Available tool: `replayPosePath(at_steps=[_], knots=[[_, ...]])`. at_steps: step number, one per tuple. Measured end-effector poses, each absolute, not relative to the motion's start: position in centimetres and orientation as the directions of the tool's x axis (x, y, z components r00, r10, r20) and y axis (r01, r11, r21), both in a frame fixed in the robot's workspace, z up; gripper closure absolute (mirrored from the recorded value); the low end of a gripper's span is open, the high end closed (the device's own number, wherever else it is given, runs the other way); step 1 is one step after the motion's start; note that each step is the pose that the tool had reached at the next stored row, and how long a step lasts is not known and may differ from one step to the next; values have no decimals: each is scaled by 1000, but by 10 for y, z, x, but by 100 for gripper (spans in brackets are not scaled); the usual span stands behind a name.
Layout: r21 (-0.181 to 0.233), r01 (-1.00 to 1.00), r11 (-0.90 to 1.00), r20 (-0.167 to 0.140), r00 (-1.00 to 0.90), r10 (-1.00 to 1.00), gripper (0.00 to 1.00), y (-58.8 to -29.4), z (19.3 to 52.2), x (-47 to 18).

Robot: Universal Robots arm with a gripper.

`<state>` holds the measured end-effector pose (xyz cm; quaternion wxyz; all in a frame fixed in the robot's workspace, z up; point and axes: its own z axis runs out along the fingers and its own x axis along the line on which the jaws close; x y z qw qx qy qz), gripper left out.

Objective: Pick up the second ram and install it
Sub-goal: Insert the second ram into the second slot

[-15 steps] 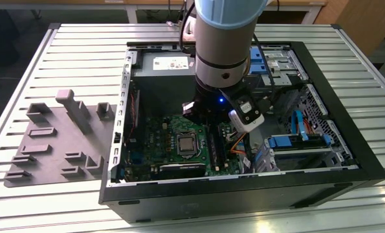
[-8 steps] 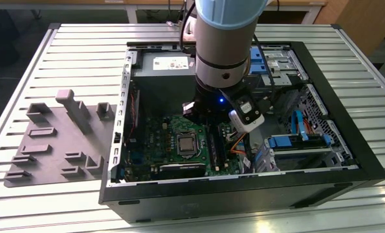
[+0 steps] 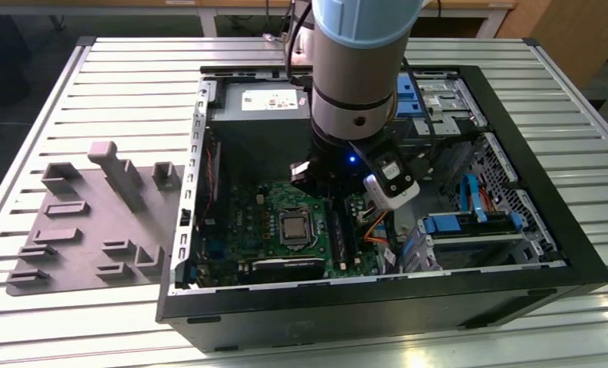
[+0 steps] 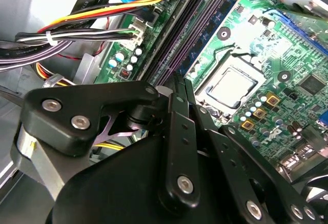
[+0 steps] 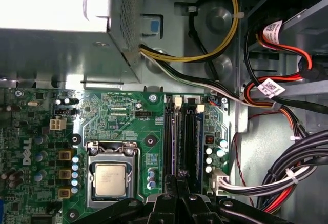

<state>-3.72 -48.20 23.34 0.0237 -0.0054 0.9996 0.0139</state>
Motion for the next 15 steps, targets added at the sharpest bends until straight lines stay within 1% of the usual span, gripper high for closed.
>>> replayPosePath(at_steps=[15], knots=[[31, -12, 999, -48, -999, -10, 88, -482, 232, -36]])
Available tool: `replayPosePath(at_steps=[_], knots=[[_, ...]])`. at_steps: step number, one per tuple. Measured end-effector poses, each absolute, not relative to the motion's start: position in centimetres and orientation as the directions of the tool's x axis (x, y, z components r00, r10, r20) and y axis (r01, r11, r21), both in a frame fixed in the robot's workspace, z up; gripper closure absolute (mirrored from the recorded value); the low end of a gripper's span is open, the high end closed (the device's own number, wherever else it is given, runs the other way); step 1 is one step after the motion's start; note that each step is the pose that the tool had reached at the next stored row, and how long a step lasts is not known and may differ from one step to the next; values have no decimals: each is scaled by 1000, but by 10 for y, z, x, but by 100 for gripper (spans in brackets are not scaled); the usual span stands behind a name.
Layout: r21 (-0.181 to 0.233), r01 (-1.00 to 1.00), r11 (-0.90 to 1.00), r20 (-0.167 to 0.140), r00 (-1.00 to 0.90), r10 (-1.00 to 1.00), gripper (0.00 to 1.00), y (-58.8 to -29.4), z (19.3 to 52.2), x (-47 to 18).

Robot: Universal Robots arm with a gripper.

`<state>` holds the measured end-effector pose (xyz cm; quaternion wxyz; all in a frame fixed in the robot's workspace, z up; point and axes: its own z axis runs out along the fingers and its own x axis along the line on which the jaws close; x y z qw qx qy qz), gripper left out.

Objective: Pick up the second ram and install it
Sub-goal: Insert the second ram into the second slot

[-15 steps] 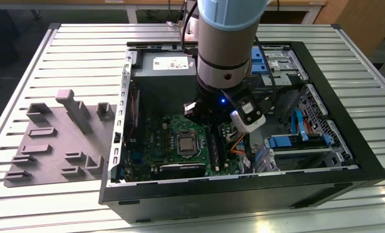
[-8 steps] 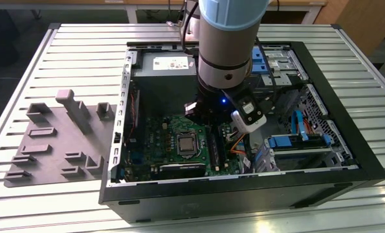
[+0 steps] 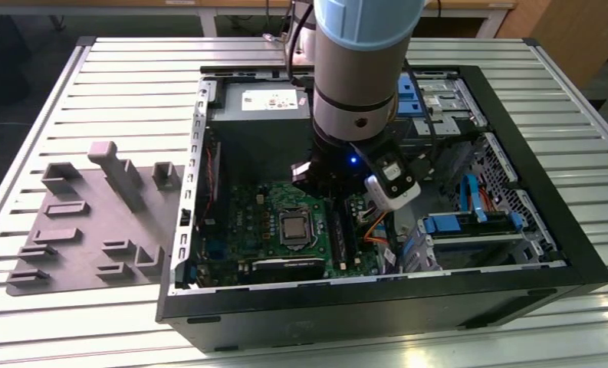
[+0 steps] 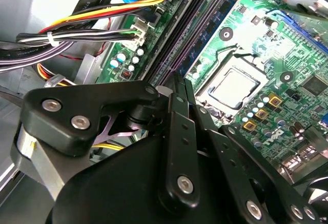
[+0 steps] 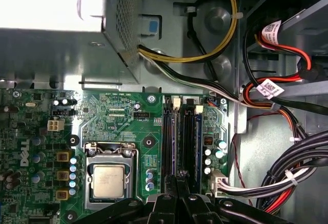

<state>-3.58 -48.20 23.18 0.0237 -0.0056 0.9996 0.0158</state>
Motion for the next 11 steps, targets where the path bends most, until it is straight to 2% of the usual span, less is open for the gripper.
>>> replayPosePath(at_steps=[11], knots=[[35, -12, 999, -48, -999, -10, 88, -482, 230, -36]])
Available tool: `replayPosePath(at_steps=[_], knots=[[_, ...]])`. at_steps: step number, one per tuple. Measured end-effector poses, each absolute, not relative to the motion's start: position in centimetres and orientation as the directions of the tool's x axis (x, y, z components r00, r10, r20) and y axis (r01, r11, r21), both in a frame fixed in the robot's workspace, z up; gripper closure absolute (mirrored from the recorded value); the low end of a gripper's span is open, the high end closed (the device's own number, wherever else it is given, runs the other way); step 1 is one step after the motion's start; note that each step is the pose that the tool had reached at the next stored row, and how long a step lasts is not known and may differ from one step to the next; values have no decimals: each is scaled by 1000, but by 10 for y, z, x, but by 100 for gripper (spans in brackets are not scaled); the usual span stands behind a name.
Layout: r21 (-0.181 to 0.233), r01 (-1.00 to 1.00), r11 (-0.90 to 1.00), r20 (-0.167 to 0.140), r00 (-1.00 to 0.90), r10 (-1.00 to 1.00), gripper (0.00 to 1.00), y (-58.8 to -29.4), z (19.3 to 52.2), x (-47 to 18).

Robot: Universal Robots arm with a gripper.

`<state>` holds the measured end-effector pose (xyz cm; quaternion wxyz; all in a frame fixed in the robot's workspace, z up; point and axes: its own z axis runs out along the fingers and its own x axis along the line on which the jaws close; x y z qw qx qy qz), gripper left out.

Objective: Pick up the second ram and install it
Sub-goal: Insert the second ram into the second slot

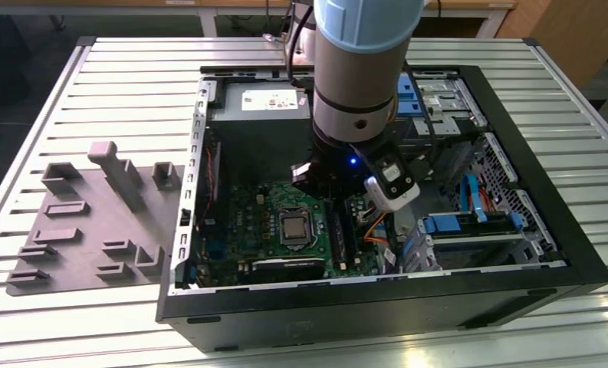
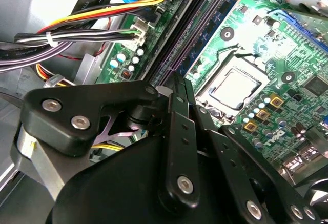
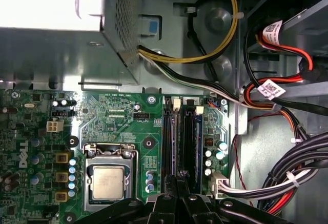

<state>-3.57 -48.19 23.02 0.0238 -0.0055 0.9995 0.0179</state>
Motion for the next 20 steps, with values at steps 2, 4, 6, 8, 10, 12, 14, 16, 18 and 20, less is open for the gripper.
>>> replayPosePath(at_steps=[2, 4, 6, 8, 10, 12, 14, 16, 18, 20], knots=[[36, -12, 999, -48, -999, -10, 88, -482, 230, -36], [35, -12, 999, -48, -999, -10, 88, -482, 229, -36], [35, -12, 999, -48, -999, -10, 88, -482, 229, -36], [35, -12, 999, -48, -999, -10, 88, -482, 229, -36], [35, -12, 999, -48, -999, -10, 88, -482, 228, -36], [35, -12, 999, -48, -999, -10, 88, -482, 228, -36], [35, -12, 999, -48, -999, -10, 88, -482, 228, -36], [37, -12, 999, -48, -999, -10, 88, -482, 228, -36], [37, -12, 999, -48, -999, -10, 88, -482, 228, -36], [37, -12, 999, -48, -999, -10, 88, -482, 228, -36]])
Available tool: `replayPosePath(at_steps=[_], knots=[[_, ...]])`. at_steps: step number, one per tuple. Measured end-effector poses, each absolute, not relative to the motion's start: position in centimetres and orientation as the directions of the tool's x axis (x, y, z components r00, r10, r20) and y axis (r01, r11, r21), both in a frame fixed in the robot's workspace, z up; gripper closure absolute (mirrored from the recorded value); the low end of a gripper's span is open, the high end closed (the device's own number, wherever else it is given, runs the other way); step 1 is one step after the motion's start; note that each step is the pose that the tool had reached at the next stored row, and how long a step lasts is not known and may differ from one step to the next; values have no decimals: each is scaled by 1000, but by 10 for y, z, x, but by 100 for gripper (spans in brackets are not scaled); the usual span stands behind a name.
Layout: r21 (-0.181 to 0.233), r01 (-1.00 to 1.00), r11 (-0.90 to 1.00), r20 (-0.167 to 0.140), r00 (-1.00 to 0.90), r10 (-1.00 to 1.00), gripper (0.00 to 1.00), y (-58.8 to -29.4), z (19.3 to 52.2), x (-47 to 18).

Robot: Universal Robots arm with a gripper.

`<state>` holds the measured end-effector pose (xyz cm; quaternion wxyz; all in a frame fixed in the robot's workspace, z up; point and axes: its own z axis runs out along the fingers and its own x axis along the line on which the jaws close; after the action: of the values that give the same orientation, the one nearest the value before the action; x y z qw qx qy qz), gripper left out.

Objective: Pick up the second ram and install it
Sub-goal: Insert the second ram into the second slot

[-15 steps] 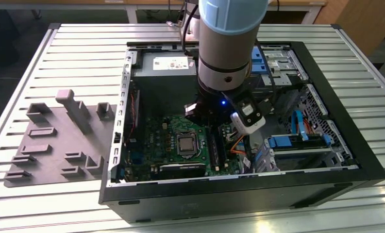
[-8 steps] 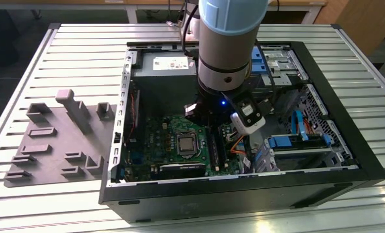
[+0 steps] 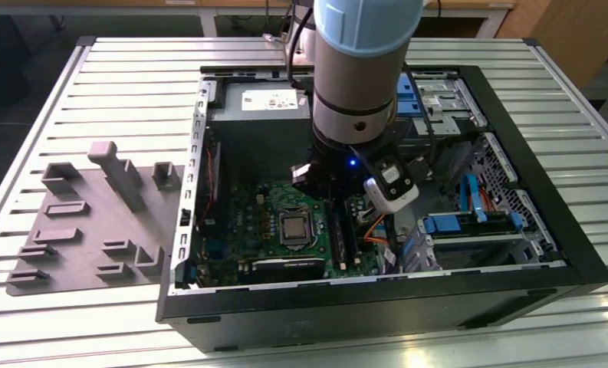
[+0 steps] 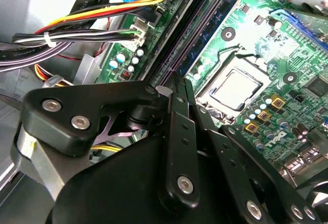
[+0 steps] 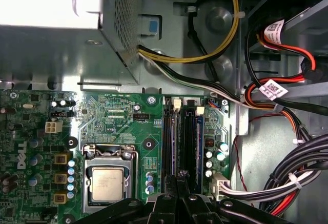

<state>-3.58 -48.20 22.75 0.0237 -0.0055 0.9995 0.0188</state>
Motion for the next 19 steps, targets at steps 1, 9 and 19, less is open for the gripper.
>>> replayPosePath(at_steps=[1, 9, 19], knots=[[37, -12, 999, -48, -999, -10, 88, -482, 227, -36], [37, -12, 999, -48, -999, -10, 88, -482, 225, -36], [37, -11, 999, -48, -999, -9, 88, -482, 225, -36]])
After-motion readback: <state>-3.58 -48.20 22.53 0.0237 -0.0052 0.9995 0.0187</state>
